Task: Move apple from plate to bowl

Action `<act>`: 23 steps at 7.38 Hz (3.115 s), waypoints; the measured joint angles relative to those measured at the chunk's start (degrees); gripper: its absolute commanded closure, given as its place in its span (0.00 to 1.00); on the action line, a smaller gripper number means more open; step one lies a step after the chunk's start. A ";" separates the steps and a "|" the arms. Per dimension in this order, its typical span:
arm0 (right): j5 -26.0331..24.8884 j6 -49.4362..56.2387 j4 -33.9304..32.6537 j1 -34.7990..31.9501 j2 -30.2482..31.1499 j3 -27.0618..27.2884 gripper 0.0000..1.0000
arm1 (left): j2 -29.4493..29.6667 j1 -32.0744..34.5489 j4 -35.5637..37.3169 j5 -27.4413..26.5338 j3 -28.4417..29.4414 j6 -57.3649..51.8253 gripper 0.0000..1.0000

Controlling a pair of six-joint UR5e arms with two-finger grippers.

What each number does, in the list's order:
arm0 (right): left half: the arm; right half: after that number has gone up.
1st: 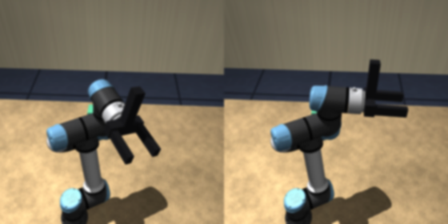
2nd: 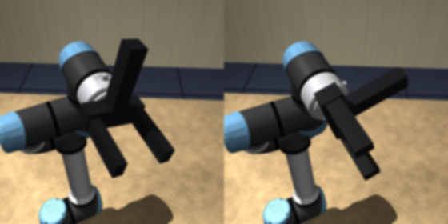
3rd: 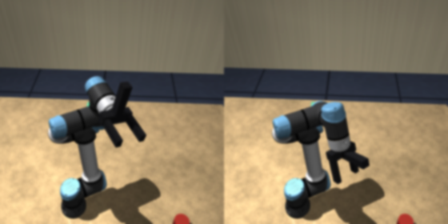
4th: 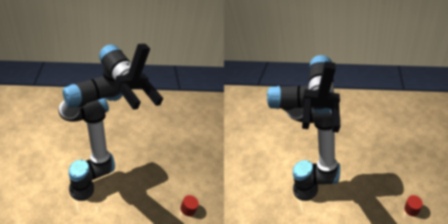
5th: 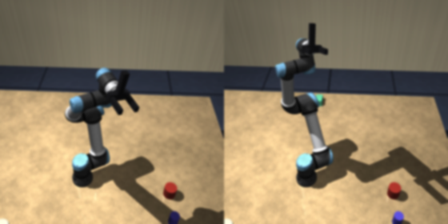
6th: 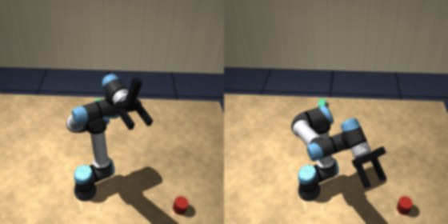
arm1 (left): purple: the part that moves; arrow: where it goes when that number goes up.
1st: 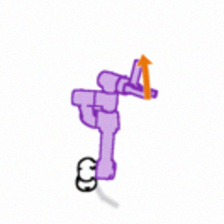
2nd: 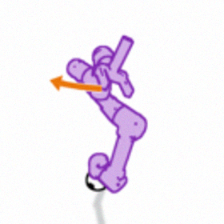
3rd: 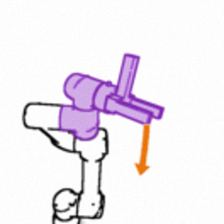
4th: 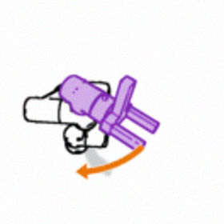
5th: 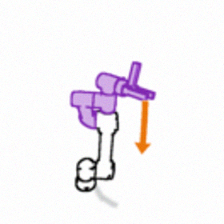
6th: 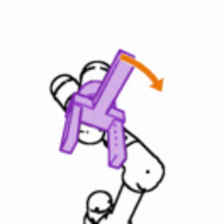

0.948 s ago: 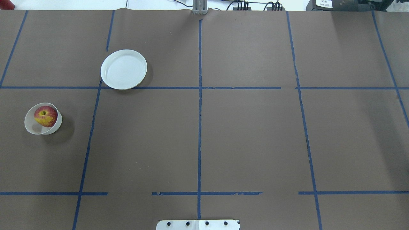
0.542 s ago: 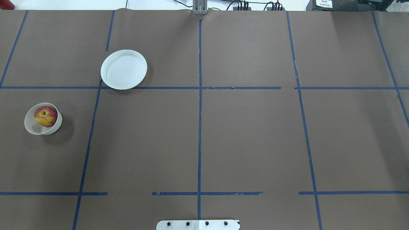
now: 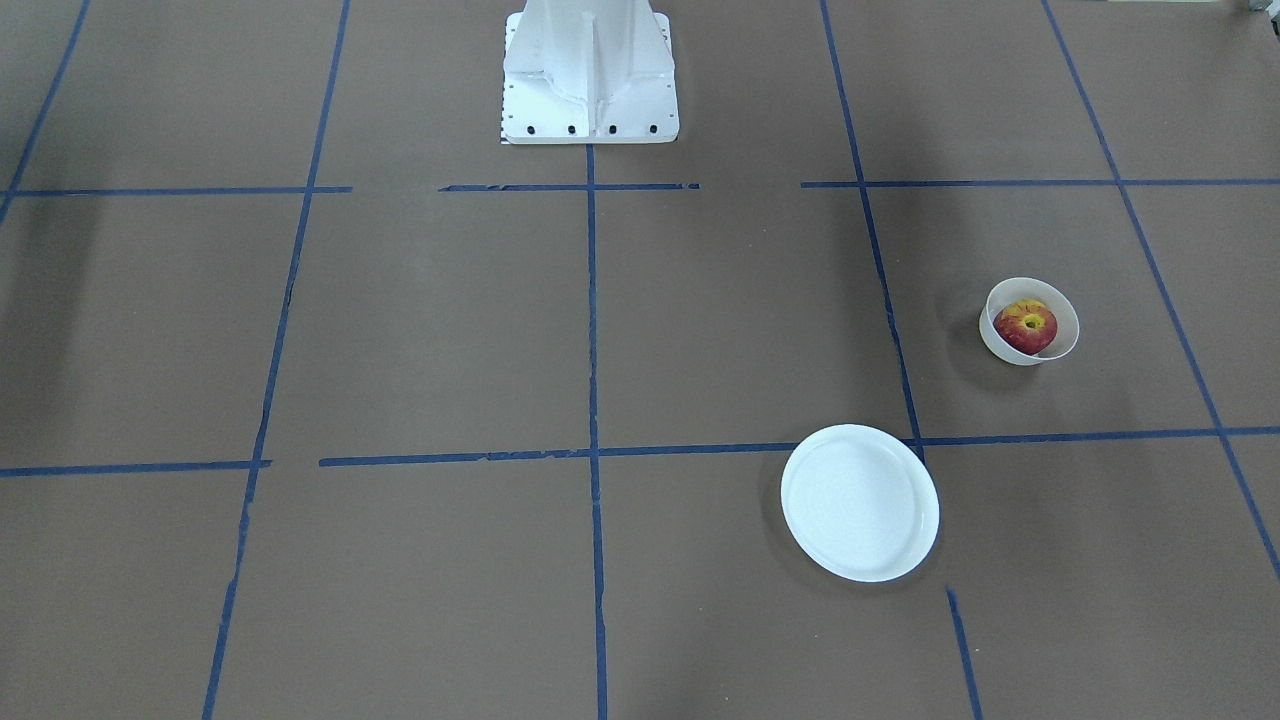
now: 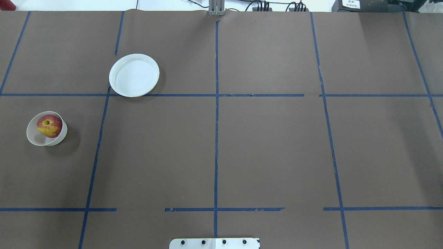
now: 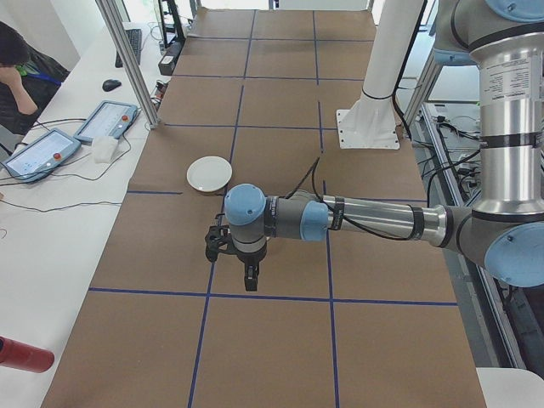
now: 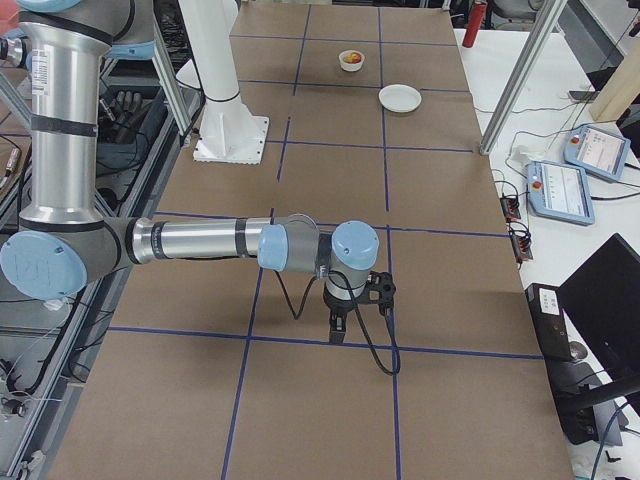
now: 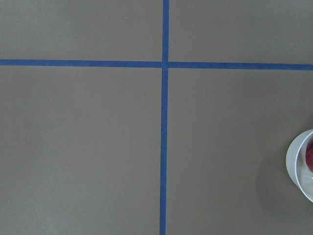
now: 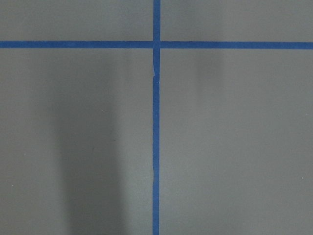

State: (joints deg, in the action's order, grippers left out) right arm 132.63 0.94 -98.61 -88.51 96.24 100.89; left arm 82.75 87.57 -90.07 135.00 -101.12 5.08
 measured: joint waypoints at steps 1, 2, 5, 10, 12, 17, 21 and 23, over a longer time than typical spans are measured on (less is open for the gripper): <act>0.00 0.02 0.00 0.00 0.00 -0.01 0.00 | -0.01 0.53 -1.61 0.02 1.82 -1.95 0.00; 0.00 0.00 0.00 0.00 0.00 -0.01 0.00 | 0.01 1.49 -2.41 0.04 3.53 -5.17 0.00; 0.00 0.02 0.00 -0.04 0.00 -0.01 0.00 | -0.17 2.72 -2.93 0.00 4.72 -8.43 0.00; 0.00 -0.02 -0.03 0.00 0.00 0.01 0.00 | -0.22 2.70 -2.26 0.00 4.66 -8.51 0.00; 0.00 -0.04 -0.01 -0.01 0.00 0.01 0.00 | -0.16 2.70 -2.28 0.00 4.59 -8.50 0.00; 0.00 -0.02 0.00 0.00 0.00 -0.01 0.00 | -0.13 2.71 -2.22 0.02 4.44 -8.43 0.00; 0.00 0.00 0.00 -0.01 0.00 -0.02 0.00 | -0.13 2.70 -2.23 0.05 4.56 -8.42 0.00; 0.00 0.02 0.00 -0.02 0.00 -0.02 0.00 | -0.13 2.72 -2.29 0.01 4.54 -8.42 0.00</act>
State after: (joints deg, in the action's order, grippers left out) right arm 132.63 0.96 -98.61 -88.52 96.24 100.86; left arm 82.62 90.29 -92.36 135.01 -96.58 -3.34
